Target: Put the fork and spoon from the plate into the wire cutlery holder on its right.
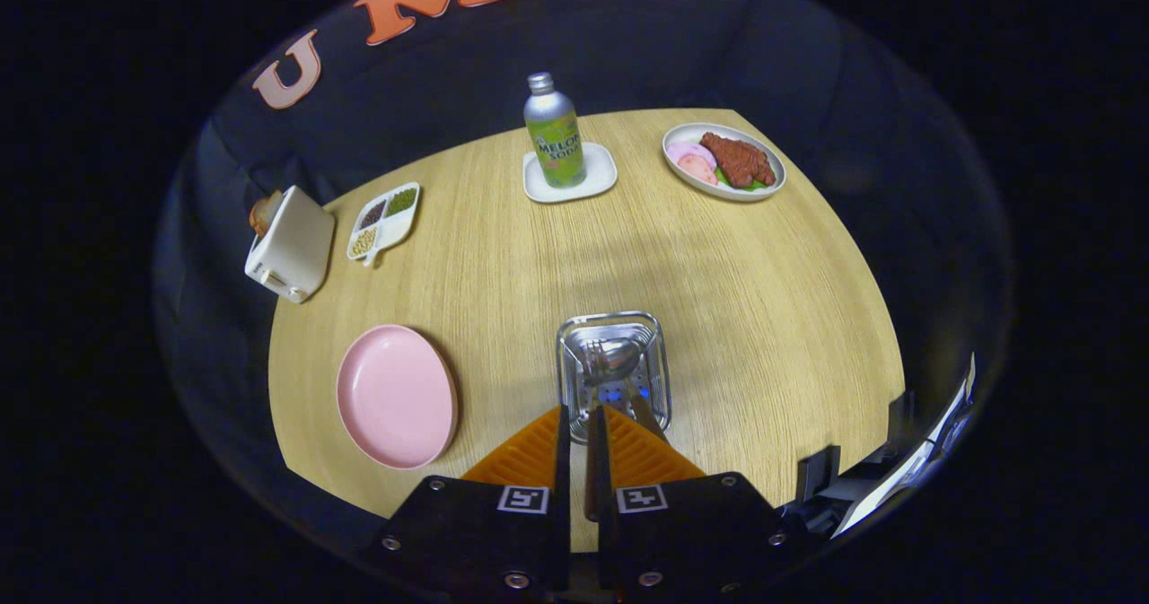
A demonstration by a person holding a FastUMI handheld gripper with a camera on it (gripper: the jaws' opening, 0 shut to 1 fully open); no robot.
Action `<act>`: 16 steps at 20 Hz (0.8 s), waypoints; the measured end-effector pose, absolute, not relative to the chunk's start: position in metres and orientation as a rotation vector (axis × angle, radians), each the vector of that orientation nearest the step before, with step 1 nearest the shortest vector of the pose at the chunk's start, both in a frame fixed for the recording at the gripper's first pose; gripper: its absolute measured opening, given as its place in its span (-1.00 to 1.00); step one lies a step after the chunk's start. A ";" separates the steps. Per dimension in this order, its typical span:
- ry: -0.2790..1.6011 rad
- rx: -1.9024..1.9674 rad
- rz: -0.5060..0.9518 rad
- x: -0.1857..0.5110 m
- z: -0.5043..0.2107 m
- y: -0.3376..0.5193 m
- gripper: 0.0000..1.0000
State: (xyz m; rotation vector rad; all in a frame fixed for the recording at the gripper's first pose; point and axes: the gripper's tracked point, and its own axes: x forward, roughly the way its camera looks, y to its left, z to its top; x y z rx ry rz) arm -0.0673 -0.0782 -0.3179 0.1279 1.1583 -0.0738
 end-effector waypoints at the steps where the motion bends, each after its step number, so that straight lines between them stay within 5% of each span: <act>1: 1.109 0.134 -0.068 -0.057 -0.309 -0.074 -0.71; 6: 0.829 0.148 -0.075 -0.012 -0.244 -0.061 -0.57; 10: 0.589 0.126 -0.076 0.011 -0.180 -0.058 -0.07; 13: 0.454 0.080 -0.067 0.019 -0.139 -0.055 0.49; 16: 0.338 0.047 -0.061 0.025 -0.104 -0.056 0.77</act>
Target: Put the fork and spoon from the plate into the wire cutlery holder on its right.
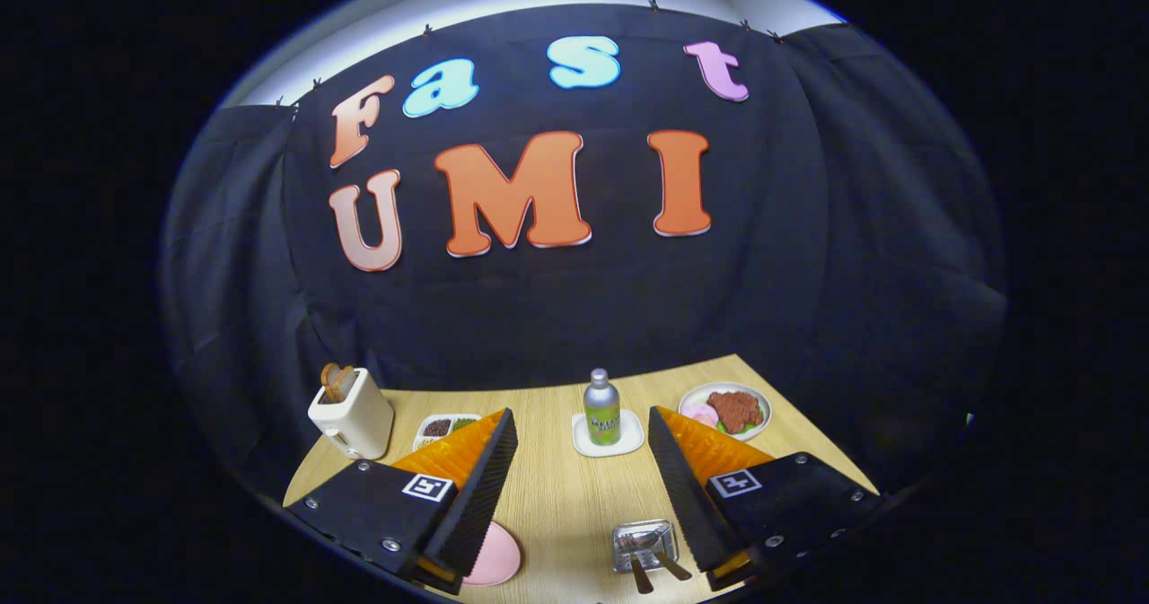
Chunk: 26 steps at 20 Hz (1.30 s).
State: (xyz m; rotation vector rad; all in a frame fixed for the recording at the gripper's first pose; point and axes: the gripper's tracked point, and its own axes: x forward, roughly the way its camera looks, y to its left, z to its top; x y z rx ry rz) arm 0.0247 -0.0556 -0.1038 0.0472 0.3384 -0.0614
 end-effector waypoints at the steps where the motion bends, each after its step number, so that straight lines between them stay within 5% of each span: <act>1: 0.304 0.037 -0.056 0.026 -0.093 -0.054 0.85; 13: 0.024 0.015 -0.021 0.034 0.007 -0.042 0.93; 26: -0.022 0.037 -0.002 0.029 0.020 -0.030 0.93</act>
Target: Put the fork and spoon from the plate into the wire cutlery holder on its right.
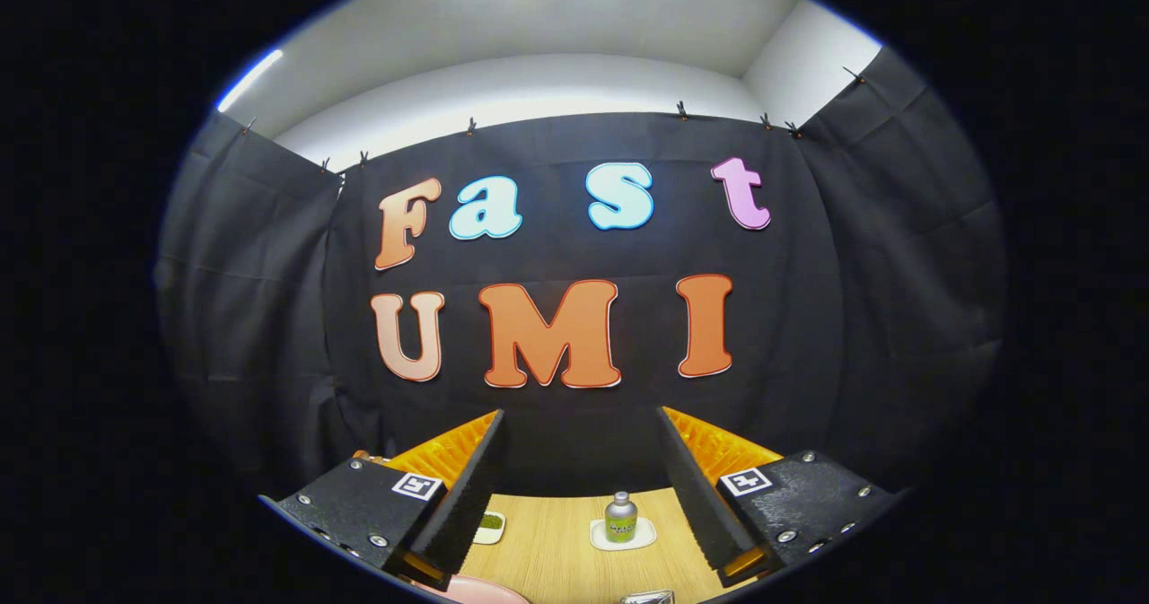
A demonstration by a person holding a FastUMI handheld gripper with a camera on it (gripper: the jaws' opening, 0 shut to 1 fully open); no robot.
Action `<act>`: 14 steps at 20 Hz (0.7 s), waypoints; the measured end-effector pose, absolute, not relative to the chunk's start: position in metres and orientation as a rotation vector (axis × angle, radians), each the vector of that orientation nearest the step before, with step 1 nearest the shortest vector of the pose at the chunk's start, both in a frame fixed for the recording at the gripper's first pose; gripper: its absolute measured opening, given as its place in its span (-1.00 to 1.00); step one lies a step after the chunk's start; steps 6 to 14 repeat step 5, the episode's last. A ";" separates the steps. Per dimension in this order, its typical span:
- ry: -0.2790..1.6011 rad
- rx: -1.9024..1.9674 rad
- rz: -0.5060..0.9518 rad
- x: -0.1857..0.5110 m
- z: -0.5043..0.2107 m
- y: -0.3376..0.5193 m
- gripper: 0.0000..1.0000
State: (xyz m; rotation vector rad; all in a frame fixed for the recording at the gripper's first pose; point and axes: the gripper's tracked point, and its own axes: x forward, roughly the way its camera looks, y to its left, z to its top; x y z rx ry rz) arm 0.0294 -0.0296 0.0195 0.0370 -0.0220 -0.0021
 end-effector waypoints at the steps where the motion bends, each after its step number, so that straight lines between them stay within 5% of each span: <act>1: -0.024 0.037 0.003 0.029 0.020 -0.028 0.93; 14: -0.031 0.041 0.003 0.027 0.022 -0.024 0.93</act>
